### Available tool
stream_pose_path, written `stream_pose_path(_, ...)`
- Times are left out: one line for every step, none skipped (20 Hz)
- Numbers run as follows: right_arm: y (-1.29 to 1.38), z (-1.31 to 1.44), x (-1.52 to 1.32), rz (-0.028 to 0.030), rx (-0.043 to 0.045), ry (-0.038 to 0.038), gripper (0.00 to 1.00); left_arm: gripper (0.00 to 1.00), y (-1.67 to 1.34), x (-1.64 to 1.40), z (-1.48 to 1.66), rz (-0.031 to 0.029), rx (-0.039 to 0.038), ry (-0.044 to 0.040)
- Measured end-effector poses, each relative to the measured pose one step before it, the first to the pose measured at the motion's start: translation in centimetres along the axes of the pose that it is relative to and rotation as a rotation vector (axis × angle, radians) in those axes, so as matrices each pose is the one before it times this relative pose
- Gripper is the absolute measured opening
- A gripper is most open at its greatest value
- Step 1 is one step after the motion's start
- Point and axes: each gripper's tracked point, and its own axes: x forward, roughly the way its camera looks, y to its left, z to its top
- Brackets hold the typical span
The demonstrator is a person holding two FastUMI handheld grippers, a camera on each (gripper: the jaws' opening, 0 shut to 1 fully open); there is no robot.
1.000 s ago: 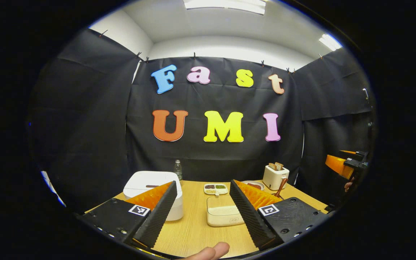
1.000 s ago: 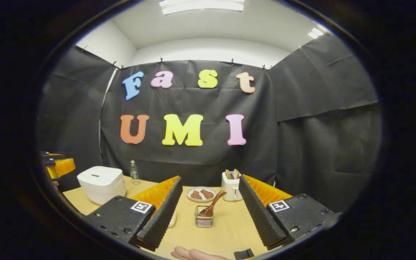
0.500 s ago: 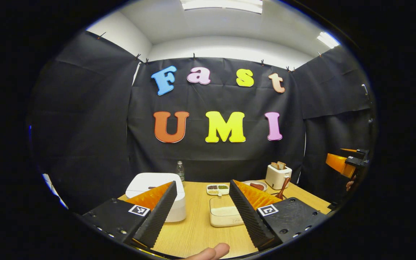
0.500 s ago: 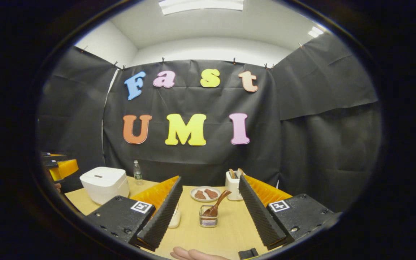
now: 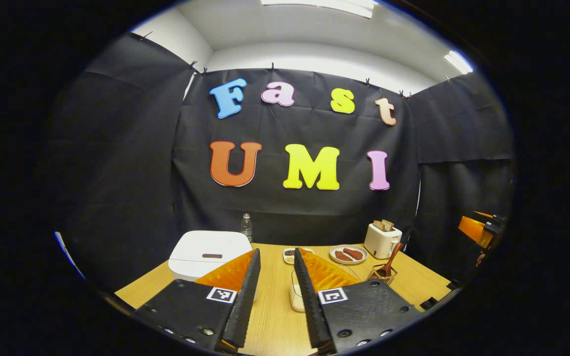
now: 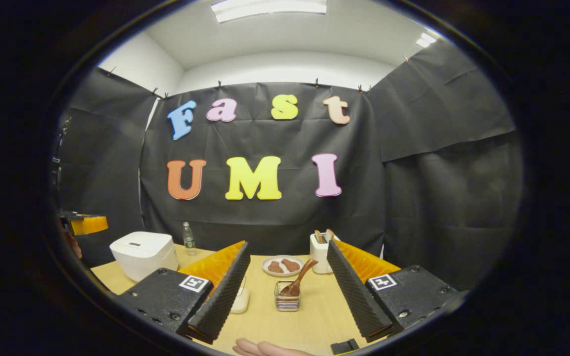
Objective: Close the left gripper, press the button to open the rice cooker; take a wooden spoon from the chopstick holder with the right hand, scoop a spoonful of rice and pour it into the rice cooker, then put the wooden spoon back into the chopstick holder.
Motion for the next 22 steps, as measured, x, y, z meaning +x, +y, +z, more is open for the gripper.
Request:
stream_pose_path(0.170, -0.312, -0.001, 0.00463, 0.00968, 0.01225, 1.00, 0.38, 0.281, 0.324, -0.504, 0.00475, 0.00881, 0.02802)
stream_pose_path(0.381, -0.355, -0.053, 0.01164, 0.00924, 0.00976, 1.00, 0.34, 0.386, 0.364, 0.310, 0.00322, 0.01378, 0.00404)
stream_pose_path(0.251, -0.079, 0.045, 0.01014, 0.00108, 0.00541, 1.00, 0.31, 0.654, 0.589, 0.206, 0.01563, 0.00973, 0.00849)
stream_pose_path(-0.016, -0.168, -0.101, 0.00583, -0.00207, 0.00088, 0.98, 0.31, 0.434, 0.048, 0.005, 0.00423, 0.01842, 0.00869)
stream_pose_path(0.042, 0.126, -0.084, 0.00591, -0.00649, -0.00703, 0.98, 0.18, 0.279, 0.332, -0.327, 0.00652, 0.00227, 0.01087)
stream_pose_path(-0.103, 0.022, -0.156, 0.00010, -0.00660, -0.00764, 0.98, 0.09, 0.506, 0.970, -0.125, 0.01025, 0.00760, 0.01824)
stream_pose_path(-0.200, -0.026, -0.048, -0.00164, -0.00661, -0.00631, 0.98, 0.00, 0.705, 0.587, -0.407, 0.01549, 0.01929, 0.02329)
stream_pose_path(-0.235, -0.144, 0.010, -0.00183, -0.00527, -0.00719, 0.97, 0.00, 0.622, 0.916, -0.240, 0.01224, 0.01640, 0.01168)
stream_pose_path(-0.258, -0.096, 0.014, -0.00264, -0.00556, -0.00417, 0.97, 0.00, 0.187, 0.631, -0.161, -0.00555, 0.00878, 0.02284)
stream_pose_path(-0.148, -0.284, -0.081, 0.00242, -0.00081, 0.00167, 1.00, 0.00, -0.281, 0.649, -0.252, -0.01211, 0.01013, 0.02353)
stream_pose_path(0.155, -0.380, -0.053, 0.01459, 0.00519, 0.00955, 1.00, 0.00, 0.484, 0.901, 0.022, 0.01019, 0.00337, 0.01020)
stream_pose_path(0.142, -0.212, -0.021, 0.01660, 0.00636, 0.00374, 0.98, 0.00, 0.837, 1.080, -0.170, 0.02337, 0.00693, 0.02268)
stream_pose_path(-0.073, -0.111, 0.019, 0.00780, 0.00381, 0.00250, 1.00, 0.00, 0.720, 1.171, -0.349, 0.01201, 0.00445, 0.02376)
stream_pose_path(-0.453, -0.150, 0.078, -0.00286, 0.00136, 0.00079, 1.00, 0.00, 0.664, 1.303, -0.483, 0.01315, -0.00601, 0.03008)
stream_pose_path(-0.376, -0.250, 0.159, -0.00622, 0.00162, 0.00223, 1.00, 0.00, 0.686, 1.340, -0.840, 0.01433, -0.01444, 0.04671)
stream_pose_path(-0.297, -0.519, 0.263, -0.00575, -0.00038, 0.00697, 0.97, 0.00, 0.446, 1.198, -0.868, 0.01039, -0.00970, 0.03634)
stream_pose_path(-0.238, -0.395, 0.165, -0.00588, -0.00305, 0.01158, 0.97, 0.00, 0.716, 1.249, -0.510, 0.01753, -0.00121, 0.02001)
stream_pose_path(-0.309, -0.456, 0.159, -0.00727, -0.00193, 0.00768, 1.00, 0.00, 1.065, 1.331, -0.462, 0.02652, -0.00298, 0.01717)
stream_pose_path(-0.314, -0.312, 0.240, -0.00515, -0.00258, 0.00694, 0.98, 0.00, 0.912, 1.297, -0.587, 0.02213, -0.00996, 0.02718)
stream_pose_path(-0.184, -0.384, 0.247, -0.00366, -0.00257, 0.00791, 1.00, 0.00, 0.566, 1.156, -0.652, 0.01364, -0.01310, 0.02438)
stream_pose_path(-0.206, -0.314, 0.216, -0.00357, 0.00120, 0.00817, 1.00, 0.00, 0.589, 1.181, -0.502, 0.01871, -0.01195, 0.01988)
stream_pose_path(-0.253, -0.346, 0.204, -0.00429, 0.00399, 0.00809, 0.98, 0.00, 0.782, 1.026, -0.474, 0.02308, -0.00084, 0.01366)
